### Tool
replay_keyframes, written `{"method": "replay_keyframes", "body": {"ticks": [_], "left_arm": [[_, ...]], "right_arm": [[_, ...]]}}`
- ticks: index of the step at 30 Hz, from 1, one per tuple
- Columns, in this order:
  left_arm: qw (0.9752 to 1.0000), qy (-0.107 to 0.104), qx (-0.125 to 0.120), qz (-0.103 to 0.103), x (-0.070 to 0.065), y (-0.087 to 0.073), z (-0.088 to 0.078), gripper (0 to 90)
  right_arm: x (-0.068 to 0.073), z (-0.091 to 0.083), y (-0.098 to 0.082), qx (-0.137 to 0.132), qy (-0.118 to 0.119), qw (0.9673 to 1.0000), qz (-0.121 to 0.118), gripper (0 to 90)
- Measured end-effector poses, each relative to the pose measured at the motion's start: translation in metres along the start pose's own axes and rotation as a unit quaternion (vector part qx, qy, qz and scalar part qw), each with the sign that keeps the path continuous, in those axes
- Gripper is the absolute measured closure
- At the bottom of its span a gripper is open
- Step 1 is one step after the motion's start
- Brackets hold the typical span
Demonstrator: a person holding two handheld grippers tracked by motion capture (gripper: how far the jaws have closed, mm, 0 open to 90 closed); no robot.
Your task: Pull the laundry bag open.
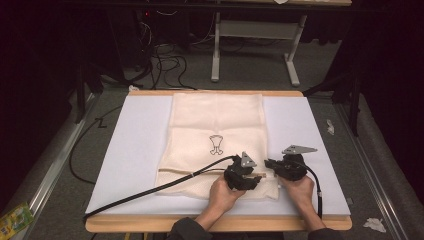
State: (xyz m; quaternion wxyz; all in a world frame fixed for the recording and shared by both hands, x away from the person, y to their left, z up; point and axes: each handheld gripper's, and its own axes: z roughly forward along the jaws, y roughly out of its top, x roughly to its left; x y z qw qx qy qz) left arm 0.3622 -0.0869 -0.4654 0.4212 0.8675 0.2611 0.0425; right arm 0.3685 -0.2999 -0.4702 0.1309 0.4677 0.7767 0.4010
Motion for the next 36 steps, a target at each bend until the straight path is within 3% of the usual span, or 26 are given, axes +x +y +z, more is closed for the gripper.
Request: {"method": "replay_keyframes", "body": {"ticks": [4,13,19,21,24,27,29,33,36], "left_arm": [[0.9999,-0.012,0.002,-0.005,-0.002,-0.002,0.003,63.1],[0.9997,-0.017,0.002,-0.019,0.0,-0.004,0.01,59.7],[0.9992,-0.036,-0.009,-0.015,-0.001,-0.004,0.008,64.5],[0.9992,-0.037,-0.012,-0.012,-0.001,-0.004,0.008,64.5],[0.9983,-0.056,-0.013,-0.011,-0.003,-0.004,0.005,65.6],[0.9989,-0.045,-0.012,-0.002,-0.004,-0.004,0.004,65.6],[0.9989,-0.045,-0.006,-0.012,-0.001,-0.005,0.007,65.6],[0.9999,-0.007,0.004,-0.014,0.0,-0.004,0.009,62.2],[0.9997,-0.007,0.009,-0.022,0.001,-0.004,0.01,60.7]], "right_arm": [[0.002,-0.002,0.0,-0.003,0.002,1.0,-0.002,87.5],[0.005,-0.006,0.003,-0.02,0.009,0.9998,-0.003,87.8],[0.007,-0.007,0.006,-0.028,0.011,0.9995,-0.005,87.8],[0.008,-0.006,0.006,-0.025,0.002,0.9995,-0.017,87.8],[0.012,-0.005,0.007,-0.018,-0.01,0.9993,-0.03,87.8],[0.012,-0.007,0.007,-0.022,-0.008,0.9993,-0.029,87.8],[0.012,-0.006,0.007,-0.021,-0.006,0.9994,-0.028,87.8],[0.013,-0.008,0.007,-0.032,-0.007,0.9989,-0.034,87.8],[0.015,-0.01,0.007,-0.036,-0.004,0.9988,-0.031,87.9]]}}
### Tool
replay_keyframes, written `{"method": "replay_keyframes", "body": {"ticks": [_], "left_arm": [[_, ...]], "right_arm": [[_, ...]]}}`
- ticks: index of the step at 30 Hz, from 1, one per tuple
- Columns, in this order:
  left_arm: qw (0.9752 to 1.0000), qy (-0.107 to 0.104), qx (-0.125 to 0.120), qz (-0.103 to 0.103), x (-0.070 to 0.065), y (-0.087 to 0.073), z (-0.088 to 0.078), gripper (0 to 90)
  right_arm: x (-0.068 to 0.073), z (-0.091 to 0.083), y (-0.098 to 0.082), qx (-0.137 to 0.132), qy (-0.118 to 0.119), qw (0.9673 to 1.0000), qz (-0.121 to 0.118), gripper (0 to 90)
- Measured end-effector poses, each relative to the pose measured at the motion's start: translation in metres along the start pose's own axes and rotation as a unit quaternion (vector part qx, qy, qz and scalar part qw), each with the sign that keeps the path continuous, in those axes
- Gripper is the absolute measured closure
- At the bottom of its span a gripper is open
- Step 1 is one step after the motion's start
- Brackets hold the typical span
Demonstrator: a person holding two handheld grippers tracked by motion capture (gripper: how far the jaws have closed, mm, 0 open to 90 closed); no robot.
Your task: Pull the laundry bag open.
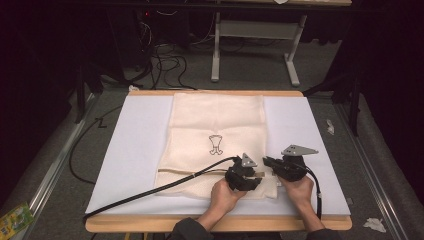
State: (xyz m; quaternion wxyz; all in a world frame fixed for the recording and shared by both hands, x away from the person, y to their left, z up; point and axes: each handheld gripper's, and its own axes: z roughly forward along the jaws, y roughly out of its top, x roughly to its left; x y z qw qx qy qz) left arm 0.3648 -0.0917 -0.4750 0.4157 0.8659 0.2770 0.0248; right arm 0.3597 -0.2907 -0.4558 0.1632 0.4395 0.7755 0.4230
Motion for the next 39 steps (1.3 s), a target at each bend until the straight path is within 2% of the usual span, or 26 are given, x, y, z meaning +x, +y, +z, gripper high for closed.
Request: {"method": "replay_keyframes", "body": {"ticks": [3,7,10,15,19,23,27,33,39], "left_arm": [[0.9999,0.004,0.003,0.012,-0.0036,0.001,0.0011,57.8],[0.9999,-0.01,0.001,-0.001,-0.003,0.0046,0.0027,58.3],[0.9997,-0.02,-0.012,0.006,-0.0044,0.0043,0.0012,58.9],[0.9994,-0.029,-0.014,0.013,-0.0057,0.0034,-0.0021,60.0],[0.999,-0.028,-0.021,0.026,-0.0077,0.0022,-0.0032,58.6],[0.999,-0.032,-0.022,0.023,-0.0071,0.0028,-0.0031,57.8],[0.9986,-0.034,-0.033,0.023,-0.0091,0.003,-0.0026,63.3],[0.9987,-0.04,-0.026,0.018,-0.0097,0.0018,-0.0014,66.1],[0.9991,-0.036,-0.021,0.0,-0.0069,0.0027,0.0022,70.2]], "right_arm": [[0.0032,-0.0018,0.0025,-0.01,0.009,0.9999,-0.002,88.0],[0.0054,-0.001,0.0066,-0.018,0.021,0.9996,0.0,88.0],[0.0053,-0.002,0.0075,-0.02,0.02,0.9996,-0.003,88.0],[0.0023,-0.0029,0.0053,-0.016,0.017,0.9997,0.002,88.0],[0.0019,-0.0027,0.0037,-0.016,0.013,0.9998,0.001,88.0],[0.0016,-0.0014,0.0037,-0.016,0.012,0.9998,-0.001,88.0],[0.0007,-0.002,0.003,-0.015,0.013,0.9998,-0.002,88.0],[0.0014,-0.0022,0.0028,-0.017,0.013,0.9998,0.0,88.0],[0.0013,-0.0007,0.0021,-0.015,0.012,0.9998,0.001,88.0]]}}
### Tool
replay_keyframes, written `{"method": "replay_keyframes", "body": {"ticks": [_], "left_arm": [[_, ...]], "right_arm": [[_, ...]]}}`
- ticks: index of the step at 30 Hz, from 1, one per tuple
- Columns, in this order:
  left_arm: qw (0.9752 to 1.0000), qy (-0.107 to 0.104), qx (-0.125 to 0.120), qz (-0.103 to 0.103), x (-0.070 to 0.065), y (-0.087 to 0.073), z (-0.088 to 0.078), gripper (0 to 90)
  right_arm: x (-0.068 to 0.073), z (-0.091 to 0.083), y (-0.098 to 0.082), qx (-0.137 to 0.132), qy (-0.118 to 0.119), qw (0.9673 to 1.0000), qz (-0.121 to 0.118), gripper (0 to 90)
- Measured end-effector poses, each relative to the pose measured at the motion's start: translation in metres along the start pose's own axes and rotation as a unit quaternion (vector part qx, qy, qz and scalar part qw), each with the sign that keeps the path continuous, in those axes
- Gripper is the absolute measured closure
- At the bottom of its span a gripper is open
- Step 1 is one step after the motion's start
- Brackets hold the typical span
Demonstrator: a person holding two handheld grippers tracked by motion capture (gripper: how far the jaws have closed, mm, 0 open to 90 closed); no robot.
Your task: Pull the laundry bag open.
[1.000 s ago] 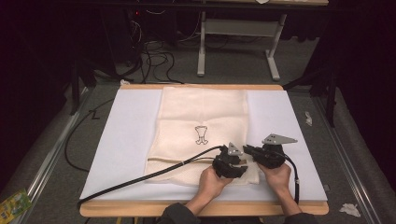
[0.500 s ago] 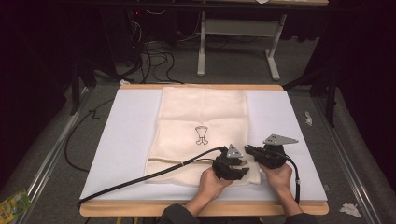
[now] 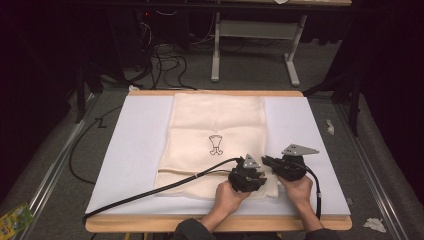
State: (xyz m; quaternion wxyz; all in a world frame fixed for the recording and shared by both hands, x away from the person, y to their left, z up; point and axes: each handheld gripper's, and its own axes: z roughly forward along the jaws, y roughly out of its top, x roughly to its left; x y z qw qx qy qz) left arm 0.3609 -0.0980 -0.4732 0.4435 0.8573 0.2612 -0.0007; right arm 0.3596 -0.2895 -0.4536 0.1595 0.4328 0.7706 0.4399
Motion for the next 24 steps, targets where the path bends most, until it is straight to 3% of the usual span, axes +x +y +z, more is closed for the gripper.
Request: {"method": "replay_keyframes", "body": {"ticks": [10,24], "left_arm": [[0.9999,0.007,0.003,-0.008,0.0019,0.0014,0.0002,82.8],[1.0,0.006,-0.002,-0.002,0.0021,0.0046,-0.0047,86.7]], "right_arm": [[-0.0012,-0.0003,-0.001,0.001,0.003,1.0,0.001,87.9],[-0.0085,-0.0044,-0.0037,0.002,0.014,0.9998,0.015,86.4]]}}
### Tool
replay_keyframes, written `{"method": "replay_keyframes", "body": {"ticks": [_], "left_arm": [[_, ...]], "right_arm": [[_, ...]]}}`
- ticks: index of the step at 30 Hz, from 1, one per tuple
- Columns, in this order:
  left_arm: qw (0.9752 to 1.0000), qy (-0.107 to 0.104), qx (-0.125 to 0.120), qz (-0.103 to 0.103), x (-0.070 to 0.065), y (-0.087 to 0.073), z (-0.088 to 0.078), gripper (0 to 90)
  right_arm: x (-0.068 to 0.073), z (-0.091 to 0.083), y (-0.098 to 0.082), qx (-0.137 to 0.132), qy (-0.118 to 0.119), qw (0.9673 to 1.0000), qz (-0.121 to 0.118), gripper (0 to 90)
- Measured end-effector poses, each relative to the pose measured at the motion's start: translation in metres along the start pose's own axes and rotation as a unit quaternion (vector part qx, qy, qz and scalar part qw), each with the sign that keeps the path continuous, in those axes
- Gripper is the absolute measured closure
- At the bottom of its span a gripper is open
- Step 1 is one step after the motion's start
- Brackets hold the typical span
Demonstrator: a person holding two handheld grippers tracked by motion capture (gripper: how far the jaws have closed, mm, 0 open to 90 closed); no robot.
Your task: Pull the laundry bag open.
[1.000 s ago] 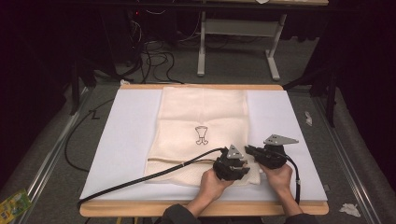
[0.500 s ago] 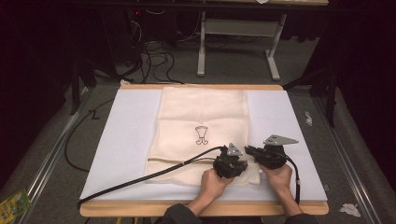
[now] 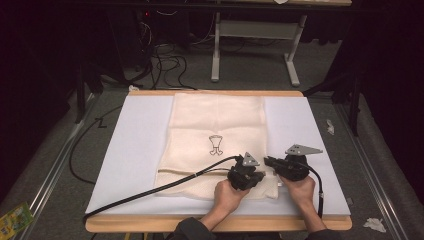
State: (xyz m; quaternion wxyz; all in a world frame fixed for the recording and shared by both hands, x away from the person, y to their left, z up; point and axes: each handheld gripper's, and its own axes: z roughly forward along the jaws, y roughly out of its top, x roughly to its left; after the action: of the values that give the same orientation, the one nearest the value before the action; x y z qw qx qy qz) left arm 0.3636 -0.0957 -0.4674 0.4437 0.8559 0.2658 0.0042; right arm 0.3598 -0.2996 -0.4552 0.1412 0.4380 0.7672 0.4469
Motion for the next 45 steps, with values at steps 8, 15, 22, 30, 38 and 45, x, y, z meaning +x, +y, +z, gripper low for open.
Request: {"method": "replay_keyframes", "body": {"ticks": [8,15,22,30,38,45], "left_arm": [[0.9999,0.001,0.008,0.007,-0.001,0.0,-0.003,86.9],[0.9997,0.008,0.012,0.017,-0.003,0.0,-0.006,86.9],[0.9998,0.009,0.014,0.011,0.002,0.0,-0.01,86.9],[0.9994,0.02,0.022,0.015,0.002,-0.003,-0.013,86.9],[0.9992,0.027,0.018,0.023,0.0,-0.002,-0.016,86.8],[0.9992,0.029,0.012,0.025,0.002,-0.003,-0.02,86.8]], "right_arm": [[0.001,-0.002,-0.001,0.006,-0.006,0.9999,-0.008,87.9],[0.001,-0.003,-0.001,0.009,-0.007,0.9998,-0.019,88.0],[0.002,-0.004,-0.002,0.011,-0.009,0.9997,-0.021,88.2],[-0.001,-0.005,-0.003,0.007,-0.007,0.9998,-0.017,88.3],[-0.001,-0.004,-0.003,0.009,-0.009,0.9998,-0.018,88.2],[-0.002,-0.003,-0.003,0.013,-0.009,0.9997,-0.017,88.2]]}}
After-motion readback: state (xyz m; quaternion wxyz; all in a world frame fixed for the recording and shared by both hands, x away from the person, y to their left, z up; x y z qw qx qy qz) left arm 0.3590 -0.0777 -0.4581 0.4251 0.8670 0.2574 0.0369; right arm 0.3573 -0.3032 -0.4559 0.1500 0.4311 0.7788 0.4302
